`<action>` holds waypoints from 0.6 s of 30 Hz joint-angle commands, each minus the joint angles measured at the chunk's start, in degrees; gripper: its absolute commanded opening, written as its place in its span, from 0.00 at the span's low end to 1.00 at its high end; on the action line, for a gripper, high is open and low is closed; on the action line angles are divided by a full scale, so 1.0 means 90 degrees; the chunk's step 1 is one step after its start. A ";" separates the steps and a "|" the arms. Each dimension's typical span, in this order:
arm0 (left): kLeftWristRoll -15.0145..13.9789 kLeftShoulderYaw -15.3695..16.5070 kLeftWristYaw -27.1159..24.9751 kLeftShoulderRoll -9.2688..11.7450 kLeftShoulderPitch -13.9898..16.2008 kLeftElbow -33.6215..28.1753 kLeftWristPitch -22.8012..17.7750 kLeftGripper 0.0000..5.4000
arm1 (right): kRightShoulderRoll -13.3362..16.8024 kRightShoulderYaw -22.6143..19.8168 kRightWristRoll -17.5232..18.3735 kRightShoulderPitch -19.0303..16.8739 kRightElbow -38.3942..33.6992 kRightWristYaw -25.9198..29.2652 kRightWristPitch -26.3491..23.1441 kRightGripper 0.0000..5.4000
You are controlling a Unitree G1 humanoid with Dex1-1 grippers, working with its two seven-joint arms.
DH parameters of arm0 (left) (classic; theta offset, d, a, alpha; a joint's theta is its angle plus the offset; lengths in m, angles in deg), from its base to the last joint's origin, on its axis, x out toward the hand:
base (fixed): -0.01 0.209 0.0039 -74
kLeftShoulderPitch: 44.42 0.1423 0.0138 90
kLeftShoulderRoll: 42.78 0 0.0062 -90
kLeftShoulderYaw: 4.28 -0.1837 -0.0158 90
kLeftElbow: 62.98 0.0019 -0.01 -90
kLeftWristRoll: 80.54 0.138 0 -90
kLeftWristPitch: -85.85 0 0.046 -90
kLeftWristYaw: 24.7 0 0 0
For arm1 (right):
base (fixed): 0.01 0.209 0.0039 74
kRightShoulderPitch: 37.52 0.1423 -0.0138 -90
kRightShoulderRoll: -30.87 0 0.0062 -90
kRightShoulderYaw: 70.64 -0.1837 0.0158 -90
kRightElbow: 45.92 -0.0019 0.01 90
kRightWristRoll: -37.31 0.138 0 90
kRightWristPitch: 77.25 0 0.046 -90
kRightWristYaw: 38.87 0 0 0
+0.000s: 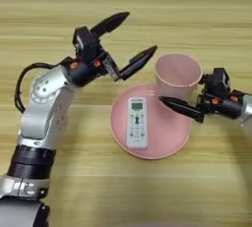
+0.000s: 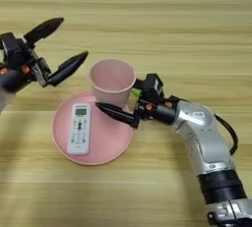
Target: Move the objects on the table
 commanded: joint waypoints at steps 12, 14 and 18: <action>0.1197 0.0708 0.2185 -0.0489 -0.0785 0.2355 0.0915 1.00 | -0.0611 0.0067 -0.0819 -0.0487 0.0281 -0.1478 0.0656 0.76; 0.1276 0.0765 0.2314 -0.0518 -0.0843 0.2683 0.1095 1.00 | -0.0650 0.0138 -0.0968 -0.0559 0.0355 -0.1620 0.0721 0.76; 0.1386 0.0882 0.2526 -0.0553 -0.1005 0.3291 0.1410 1.00 | -0.0766 0.0205 -0.1125 -0.0643 0.0501 -0.1861 0.0796 0.76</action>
